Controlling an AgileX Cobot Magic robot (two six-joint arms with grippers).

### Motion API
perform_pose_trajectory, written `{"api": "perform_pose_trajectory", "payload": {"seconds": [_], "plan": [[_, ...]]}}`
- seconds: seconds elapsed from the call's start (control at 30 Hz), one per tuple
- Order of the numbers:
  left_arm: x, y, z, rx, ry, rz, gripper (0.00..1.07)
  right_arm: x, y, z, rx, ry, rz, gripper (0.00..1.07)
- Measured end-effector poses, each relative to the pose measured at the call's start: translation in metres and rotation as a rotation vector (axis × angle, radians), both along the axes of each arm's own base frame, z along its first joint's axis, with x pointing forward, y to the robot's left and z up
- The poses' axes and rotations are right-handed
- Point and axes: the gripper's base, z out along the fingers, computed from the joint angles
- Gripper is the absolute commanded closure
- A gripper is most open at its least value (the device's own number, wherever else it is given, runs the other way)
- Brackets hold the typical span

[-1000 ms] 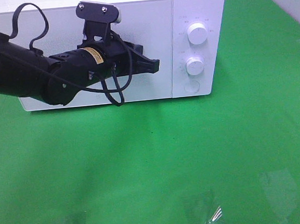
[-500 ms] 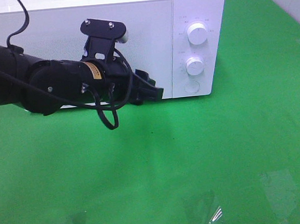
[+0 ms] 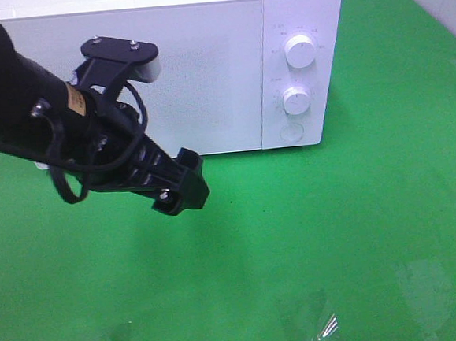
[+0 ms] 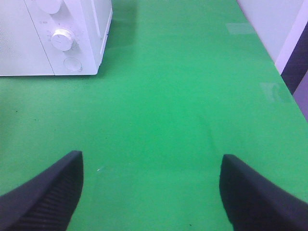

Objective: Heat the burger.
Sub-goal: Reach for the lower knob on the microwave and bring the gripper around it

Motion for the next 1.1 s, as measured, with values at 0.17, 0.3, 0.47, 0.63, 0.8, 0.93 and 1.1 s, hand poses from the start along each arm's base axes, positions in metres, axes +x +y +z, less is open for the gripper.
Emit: {"api": "perform_pose_trajectory", "payload": {"seconds": [0.17,0.3,0.47,0.63,0.8,0.93,1.1], "plan": [[0.000,0.026,0.015,0.032,0.051,0.056,0.01,0.000,0.000,0.000,0.000,0.000,0.000,0.31],[0.010,0.075,0.027,0.076,0.129,0.195,0.01,0.000,0.000,0.000,0.000,0.000,0.000,0.31],[0.012,0.127,0.042,0.100,0.171,0.325,0.01,0.000,0.000,0.000,0.000,0.000,0.000,0.31],[0.003,0.168,0.059,0.102,0.187,0.435,0.01,0.000,0.000,0.000,0.000,0.000,0.000,0.31],[-0.012,0.196,0.070,0.081,0.166,0.548,0.01,0.000,0.000,0.000,0.000,0.000,0.000,0.31],[-0.033,0.203,0.067,0.077,0.164,0.579,0.01,0.000,0.000,0.000,0.000,0.000,0.000,0.31],[-0.066,0.205,0.055,0.096,0.164,0.577,0.01,0.000,0.000,0.000,0.000,0.000,0.000,0.31]]}}
